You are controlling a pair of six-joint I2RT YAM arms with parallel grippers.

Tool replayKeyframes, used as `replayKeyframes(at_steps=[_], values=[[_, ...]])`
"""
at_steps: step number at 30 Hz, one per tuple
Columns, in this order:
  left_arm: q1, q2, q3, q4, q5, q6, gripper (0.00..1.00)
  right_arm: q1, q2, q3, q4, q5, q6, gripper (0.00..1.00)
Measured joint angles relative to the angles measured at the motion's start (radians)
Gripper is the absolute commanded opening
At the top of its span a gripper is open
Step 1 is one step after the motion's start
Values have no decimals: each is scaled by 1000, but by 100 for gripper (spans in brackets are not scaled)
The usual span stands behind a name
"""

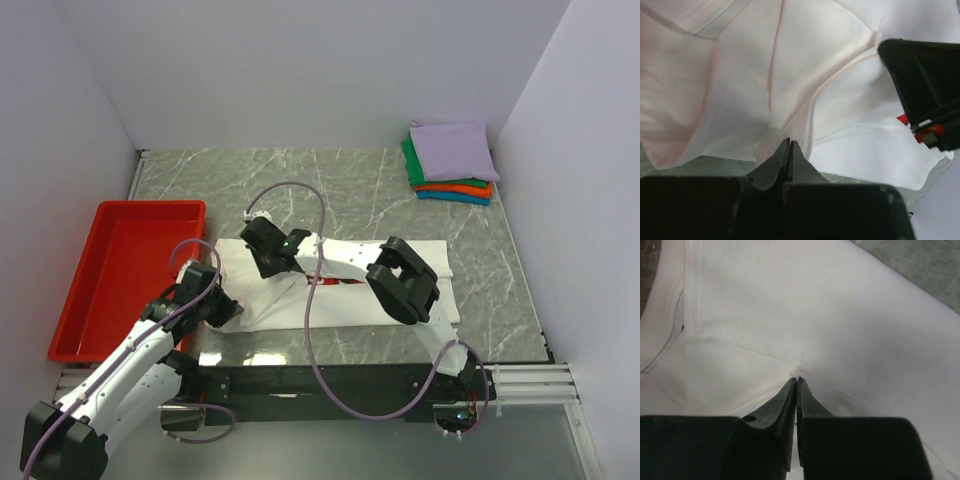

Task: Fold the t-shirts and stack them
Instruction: Fold the tshirt

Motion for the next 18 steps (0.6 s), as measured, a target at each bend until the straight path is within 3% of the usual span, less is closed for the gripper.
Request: replayKeyframes(at_steps=[18], values=[[0, 19, 63, -14, -21, 23, 0, -10, -313, -244, 10, 82, 113, 1]])
